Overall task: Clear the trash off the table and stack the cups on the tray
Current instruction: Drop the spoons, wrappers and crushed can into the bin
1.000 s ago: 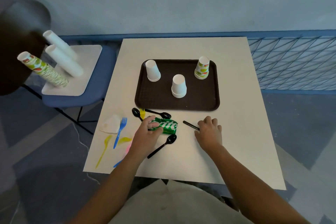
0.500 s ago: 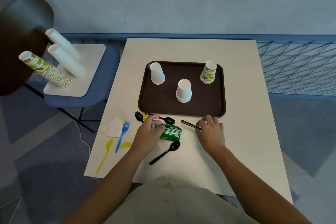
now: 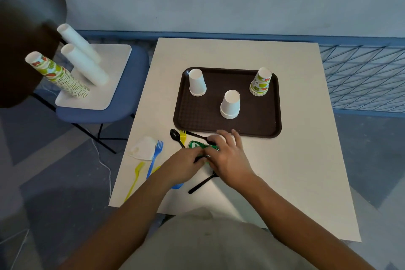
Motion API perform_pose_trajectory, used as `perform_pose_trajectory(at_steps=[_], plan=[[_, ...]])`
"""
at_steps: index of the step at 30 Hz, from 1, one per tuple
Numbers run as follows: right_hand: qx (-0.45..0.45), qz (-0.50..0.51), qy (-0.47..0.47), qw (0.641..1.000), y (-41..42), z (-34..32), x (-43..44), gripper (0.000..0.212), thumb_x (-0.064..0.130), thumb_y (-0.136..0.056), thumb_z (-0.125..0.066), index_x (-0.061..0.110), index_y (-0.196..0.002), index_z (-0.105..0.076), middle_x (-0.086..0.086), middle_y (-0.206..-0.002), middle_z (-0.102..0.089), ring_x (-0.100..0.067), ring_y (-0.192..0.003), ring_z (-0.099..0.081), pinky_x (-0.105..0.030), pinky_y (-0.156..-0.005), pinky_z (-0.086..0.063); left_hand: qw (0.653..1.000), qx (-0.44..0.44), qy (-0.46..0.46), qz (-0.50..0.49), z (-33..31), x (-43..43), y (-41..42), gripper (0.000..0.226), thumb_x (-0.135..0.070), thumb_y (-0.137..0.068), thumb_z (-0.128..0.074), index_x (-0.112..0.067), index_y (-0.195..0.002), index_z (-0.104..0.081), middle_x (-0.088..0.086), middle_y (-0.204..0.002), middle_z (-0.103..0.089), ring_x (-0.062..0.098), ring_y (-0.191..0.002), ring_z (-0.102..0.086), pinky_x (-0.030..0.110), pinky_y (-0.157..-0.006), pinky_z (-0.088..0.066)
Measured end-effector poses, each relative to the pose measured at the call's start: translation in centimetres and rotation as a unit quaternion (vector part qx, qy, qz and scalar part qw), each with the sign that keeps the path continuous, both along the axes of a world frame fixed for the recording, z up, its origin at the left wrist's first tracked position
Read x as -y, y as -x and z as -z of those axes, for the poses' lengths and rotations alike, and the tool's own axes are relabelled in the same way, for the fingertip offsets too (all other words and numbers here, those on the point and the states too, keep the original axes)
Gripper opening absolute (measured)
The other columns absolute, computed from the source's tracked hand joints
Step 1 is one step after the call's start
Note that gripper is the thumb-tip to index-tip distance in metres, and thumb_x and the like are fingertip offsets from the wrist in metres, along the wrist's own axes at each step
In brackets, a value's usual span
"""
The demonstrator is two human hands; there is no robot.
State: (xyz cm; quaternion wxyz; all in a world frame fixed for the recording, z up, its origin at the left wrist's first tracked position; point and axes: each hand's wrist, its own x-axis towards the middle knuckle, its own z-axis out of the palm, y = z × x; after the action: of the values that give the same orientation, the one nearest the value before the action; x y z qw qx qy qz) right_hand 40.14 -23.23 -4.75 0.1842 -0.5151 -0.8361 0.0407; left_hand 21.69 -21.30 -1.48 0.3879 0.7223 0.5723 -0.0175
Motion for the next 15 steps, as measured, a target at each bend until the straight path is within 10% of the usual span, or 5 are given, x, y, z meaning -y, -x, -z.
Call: perform_pose_trajectory(at_steps=[6,15], plan=[[-0.062,0.022,0.038,0.997,1.3,0.6,2.7,0.025,0.014,-0.087,-0.064,0.013,-0.112,-0.068,-0.008,-0.098,-0.061,-0.03,-0.084,-0.056,-0.039,-0.069,-0.049,0.989,0.065,0.037,-0.128,0.5,1.6,3.7,0.026,-0.037,-0.109,-0.045,-0.021,-0.105,-0.065,-0.002,-0.085,-0.066,0.015,-0.075,-0.058,0.033,-0.07,-0.043],[0.183,-0.033,0.327,0.926,4.5,3.4,3.6,0.023,0.011,-0.094,-0.053,0.015,-0.116,-0.057,-0.005,-0.107,-0.066,-0.033,-0.095,-0.067,-0.039,-0.069,-0.051,0.942,0.16,0.077,-0.284,2.4,2.3,7.5,0.032,-0.02,-0.109,-0.041,-0.032,-0.101,-0.07,-0.001,-0.082,-0.061,0.014,-0.069,-0.05,0.036,-0.07,-0.041]])
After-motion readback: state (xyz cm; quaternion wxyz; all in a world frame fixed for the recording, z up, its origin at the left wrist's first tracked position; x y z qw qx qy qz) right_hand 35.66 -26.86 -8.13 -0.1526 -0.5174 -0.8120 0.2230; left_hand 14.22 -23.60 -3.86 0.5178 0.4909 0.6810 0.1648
